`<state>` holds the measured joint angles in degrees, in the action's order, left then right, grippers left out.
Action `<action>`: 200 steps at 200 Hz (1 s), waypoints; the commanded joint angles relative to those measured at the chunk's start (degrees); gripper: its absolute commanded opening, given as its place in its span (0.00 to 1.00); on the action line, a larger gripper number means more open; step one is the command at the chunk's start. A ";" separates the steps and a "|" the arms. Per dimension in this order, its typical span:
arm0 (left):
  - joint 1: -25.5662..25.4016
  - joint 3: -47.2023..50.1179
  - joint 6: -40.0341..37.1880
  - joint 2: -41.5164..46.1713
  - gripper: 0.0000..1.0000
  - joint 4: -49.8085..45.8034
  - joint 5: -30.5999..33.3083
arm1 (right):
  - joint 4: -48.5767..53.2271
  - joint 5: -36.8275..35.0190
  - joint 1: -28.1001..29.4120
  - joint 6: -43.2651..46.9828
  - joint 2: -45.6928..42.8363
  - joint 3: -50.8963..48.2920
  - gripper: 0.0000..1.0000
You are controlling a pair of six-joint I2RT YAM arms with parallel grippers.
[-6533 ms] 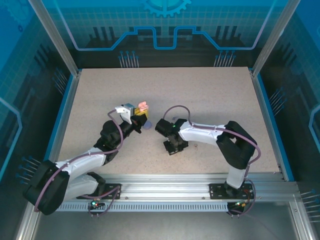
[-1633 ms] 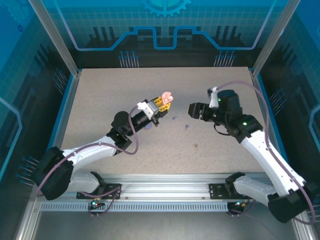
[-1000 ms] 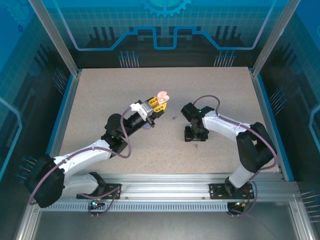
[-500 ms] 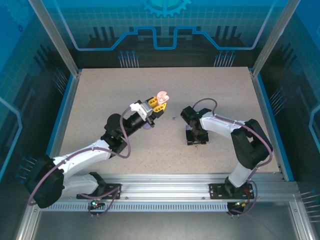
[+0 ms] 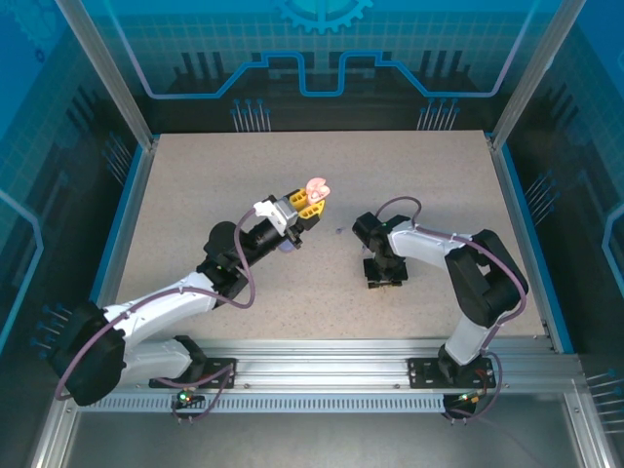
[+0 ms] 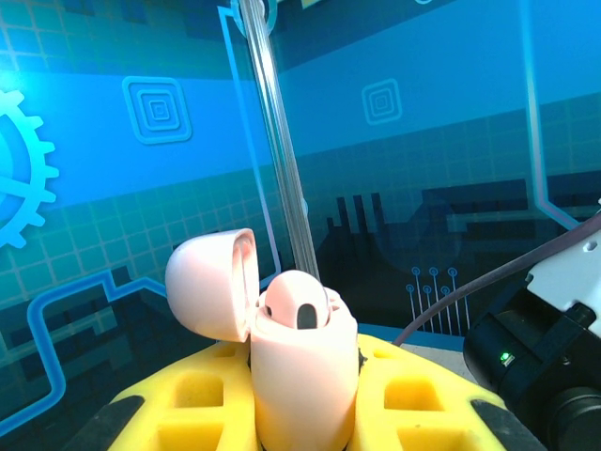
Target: Insert wireless bluetooth earbuds into charging case
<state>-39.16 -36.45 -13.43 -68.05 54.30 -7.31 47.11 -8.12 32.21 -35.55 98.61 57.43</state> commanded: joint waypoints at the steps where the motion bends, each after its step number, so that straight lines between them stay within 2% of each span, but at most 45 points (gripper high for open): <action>1: 0.23 -0.49 0.78 -0.47 0.00 1.08 -0.95 | -0.35 0.13 -0.58 0.65 1.54 0.64 0.35; 113: 0.18 -0.91 1.30 -0.68 0.00 0.98 -1.29 | -1.50 0.13 -2.57 1.84 1.88 0.03 0.31; 175: 0.17 -1.06 1.57 -0.86 0.00 0.72 -1.31 | -1.57 0.31 -3.20 3.11 2.47 0.58 0.24; 200: 0.19 -1.08 1.73 -0.88 0.00 0.54 -1.30 | -1.59 0.51 -3.29 3.51 2.21 0.25 0.17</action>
<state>-39.16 -36.45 -13.08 -68.62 54.26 -7.31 46.78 -4.95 30.30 -32.45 99.13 57.84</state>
